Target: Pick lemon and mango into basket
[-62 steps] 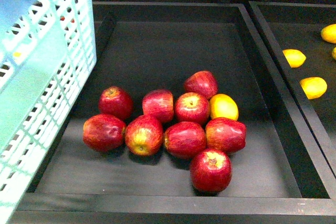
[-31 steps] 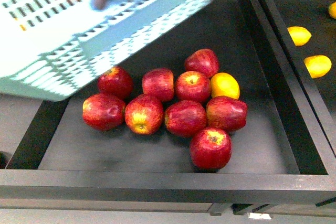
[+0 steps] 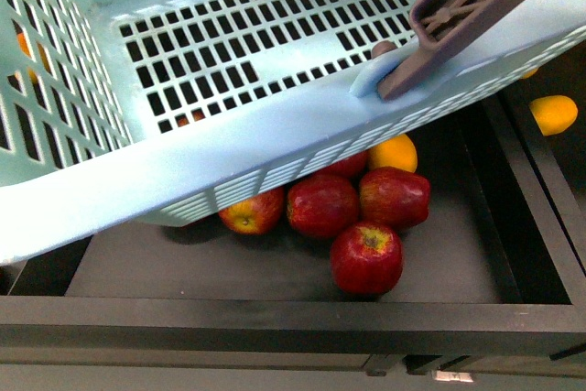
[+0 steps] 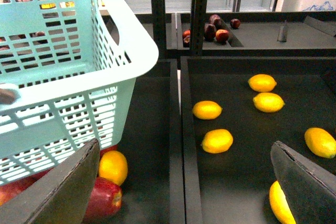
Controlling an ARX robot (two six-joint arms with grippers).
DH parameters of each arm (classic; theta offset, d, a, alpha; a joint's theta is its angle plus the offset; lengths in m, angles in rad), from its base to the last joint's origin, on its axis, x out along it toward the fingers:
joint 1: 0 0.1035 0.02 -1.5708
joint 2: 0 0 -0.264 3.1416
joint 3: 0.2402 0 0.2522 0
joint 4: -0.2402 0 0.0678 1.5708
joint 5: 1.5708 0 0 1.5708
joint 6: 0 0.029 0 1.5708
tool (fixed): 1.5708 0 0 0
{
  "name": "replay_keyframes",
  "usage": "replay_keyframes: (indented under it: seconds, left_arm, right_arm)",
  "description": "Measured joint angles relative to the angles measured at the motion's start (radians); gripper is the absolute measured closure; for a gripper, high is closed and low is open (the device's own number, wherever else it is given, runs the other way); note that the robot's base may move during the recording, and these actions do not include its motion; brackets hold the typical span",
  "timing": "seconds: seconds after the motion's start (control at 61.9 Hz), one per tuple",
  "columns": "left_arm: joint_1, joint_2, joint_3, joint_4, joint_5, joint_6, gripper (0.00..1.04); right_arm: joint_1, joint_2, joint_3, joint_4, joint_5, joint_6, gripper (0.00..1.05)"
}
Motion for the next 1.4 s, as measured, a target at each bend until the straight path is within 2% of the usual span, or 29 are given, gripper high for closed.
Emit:
replay_keyframes:
  seconds: [0.517, 0.549, 0.581, 0.63, 0.71, 0.791, 0.856, 0.969, 1.017, 1.179, 1.405]
  left_arm:
    - [0.000, 0.000, 0.000, 0.000, -0.008, 0.008, 1.00]
    - [0.000, 0.000, 0.000, 0.000, -0.007, 0.008, 1.00]
    - [0.000, 0.000, 0.000, 0.000, -0.006, 0.008, 1.00]
    - [0.000, 0.000, 0.001, 0.000, -0.006, 0.007, 1.00]
    - [-0.001, 0.000, 0.001, 0.000, -0.006, 0.010, 1.00]
    - [0.000, 0.000, 0.001, 0.000, -0.005, 0.007, 1.00]
    - [0.000, 0.000, 0.002, 0.000, -0.007, 0.008, 1.00]
    - [0.001, 0.000, 0.002, 0.000, -0.013, 0.011, 1.00]
    - [0.000, 0.000, 0.002, 0.000, -0.010, 0.011, 1.00]
    - [0.000, 0.000, 0.002, 0.000, -0.006, 0.011, 1.00]
    - [0.000, 0.000, 0.002, 0.000, -0.009, 0.011, 1.00]
  right_arm:
    - [0.000, 0.000, 0.000, 0.000, 0.000, 0.000, 0.09]
    - [0.001, 0.012, 0.005, -0.020, 0.013, 0.017, 0.09]
    - [-0.008, 0.062, 0.043, -0.117, 0.032, 0.076, 0.09]
    - [-0.078, 0.194, 0.089, -0.163, 0.002, 0.160, 0.09]
    - [-0.188, 0.350, 0.117, -0.064, -0.059, 0.213, 0.09]
    - [-0.313, 0.544, 0.161, 0.117, -0.132, 0.227, 0.09]
    - [-0.387, 0.719, 0.206, 0.278, -0.142, 0.220, 0.09]
    - [-0.439, 1.044, 0.301, 0.520, -0.142, 0.166, 0.09]
    - [-0.444, 1.278, 0.386, 0.622, -0.144, 0.108, 0.09]
    - [-0.438, 1.751, 0.583, 0.638, -0.124, -0.020, 0.09]
    - [-0.439, 2.073, 0.765, 0.580, -0.111, -0.154, 0.09]
